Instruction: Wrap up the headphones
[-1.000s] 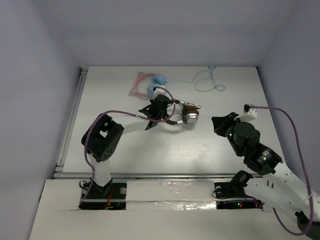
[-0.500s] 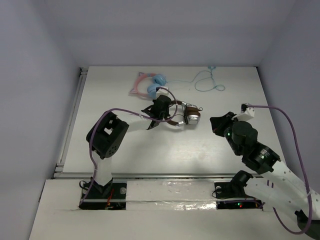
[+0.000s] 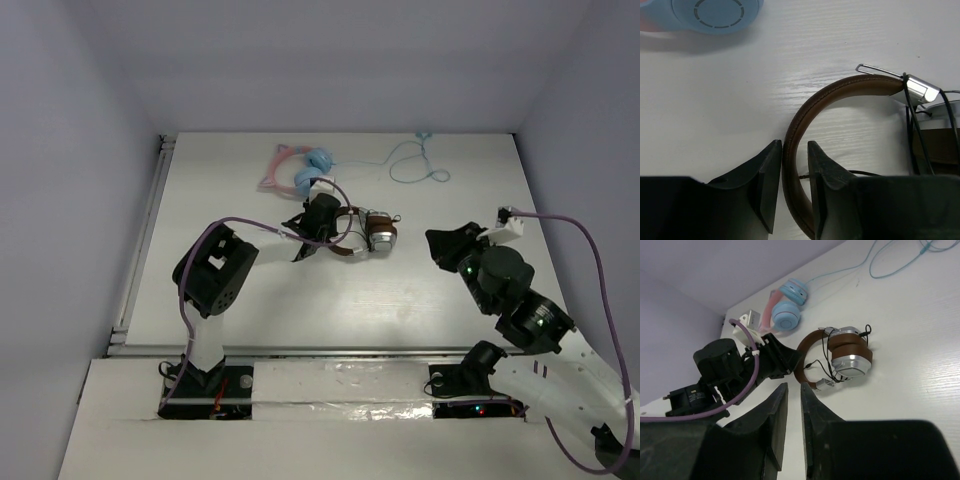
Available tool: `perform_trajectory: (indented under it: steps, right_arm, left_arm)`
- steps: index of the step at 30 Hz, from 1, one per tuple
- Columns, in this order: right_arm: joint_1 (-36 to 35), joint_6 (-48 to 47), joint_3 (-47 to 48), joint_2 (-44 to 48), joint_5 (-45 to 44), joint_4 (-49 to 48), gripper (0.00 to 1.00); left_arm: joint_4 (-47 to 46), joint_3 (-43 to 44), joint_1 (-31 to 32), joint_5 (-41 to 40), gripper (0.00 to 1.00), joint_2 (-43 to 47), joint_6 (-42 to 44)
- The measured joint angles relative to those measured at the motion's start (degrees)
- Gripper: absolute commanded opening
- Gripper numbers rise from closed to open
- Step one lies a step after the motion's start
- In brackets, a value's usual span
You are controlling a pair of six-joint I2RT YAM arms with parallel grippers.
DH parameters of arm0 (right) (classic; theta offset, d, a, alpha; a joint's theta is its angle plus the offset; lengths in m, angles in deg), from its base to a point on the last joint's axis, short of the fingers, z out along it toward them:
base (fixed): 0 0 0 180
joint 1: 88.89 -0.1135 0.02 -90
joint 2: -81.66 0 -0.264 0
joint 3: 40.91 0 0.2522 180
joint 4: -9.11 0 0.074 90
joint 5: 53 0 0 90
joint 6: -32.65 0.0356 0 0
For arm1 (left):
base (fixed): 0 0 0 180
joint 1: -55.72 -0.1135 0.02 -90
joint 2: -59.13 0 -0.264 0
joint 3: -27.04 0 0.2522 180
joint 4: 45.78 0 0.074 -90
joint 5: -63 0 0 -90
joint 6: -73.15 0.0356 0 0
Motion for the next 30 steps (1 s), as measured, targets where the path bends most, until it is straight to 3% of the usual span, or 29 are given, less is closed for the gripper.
perform_trajectory:
  steps: [3,8,17,27,28,30]
  right_arm:
    - [0.0,-0.4,1.1,0.1,0.0,0.3,0.34]
    - [0.0,-1.5,3.2,1.1,-0.2,1.2,0.50]
    - [0.0,-3.2,8.5,3.6,-2.9,2.8,0.84]
    - [0.0,-4.3,10.6,6.8,-9.1,6.3,0.92]
    - [0.0,-4.4,10.6,7.4,-9.8,6.5,0.99]
    - [0.0,-4.7,10.6,8.5,-11.0,6.7,1.00]
  left_arm:
    - [0.0,-0.5,0.0,-0.7,0.33,0.0,0.0]
    - [1.4,-1.9,0.0,-2.0,0.55,1.7,-0.2]
    - [3.2,-4.8,0.0,-4.0,0.99,15.9,-0.9]
    - [7.1,-7.3,0.0,-4.5,0.99,34.8,-3.0]
    - [7.7,-7.5,0.0,-4.4,0.99,37.0,-3.1]
    - [8.8,-7.9,0.0,-4.0,0.99,42.4,-3.3]
